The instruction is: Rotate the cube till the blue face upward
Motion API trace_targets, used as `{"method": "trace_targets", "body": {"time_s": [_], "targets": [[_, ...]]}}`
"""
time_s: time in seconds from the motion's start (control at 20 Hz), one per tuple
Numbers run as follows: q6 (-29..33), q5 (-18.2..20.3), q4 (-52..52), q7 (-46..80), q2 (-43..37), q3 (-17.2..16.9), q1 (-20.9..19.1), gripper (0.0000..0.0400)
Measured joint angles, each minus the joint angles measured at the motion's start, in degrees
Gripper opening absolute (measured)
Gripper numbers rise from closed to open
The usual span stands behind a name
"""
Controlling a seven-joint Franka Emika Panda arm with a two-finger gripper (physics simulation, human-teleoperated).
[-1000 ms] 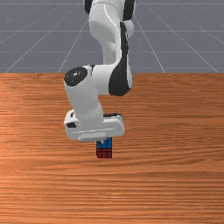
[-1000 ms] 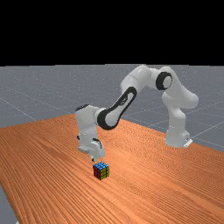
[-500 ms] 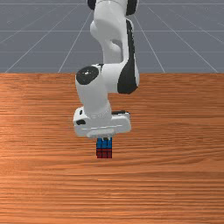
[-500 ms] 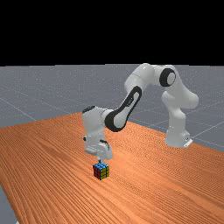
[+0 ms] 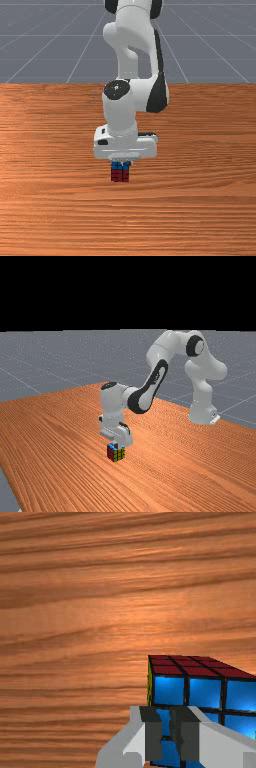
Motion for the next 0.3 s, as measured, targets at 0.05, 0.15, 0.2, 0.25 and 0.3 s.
{"method": "trace_targets", "body": {"time_s": [0.05,0.15,0.2,0.25,0.3], "targets": [[0.4,-0.3,-0.3,0.7,-0.3,0.0,0.8,0.0047],[1.4,-1.7,-0.8,3.3,-0.5,0.0,3.9,0.0016],[1.9,-2.4,-1.3,4.6,0.1,0.1,5.6,0.0010],[2.6,-3.3,-1.7,6.1,0.8,-0.1,7.5,0.0006],[3.3,-4.1,-1.9,7.2,1.4,-0.4,8.9,0.0002]]}}
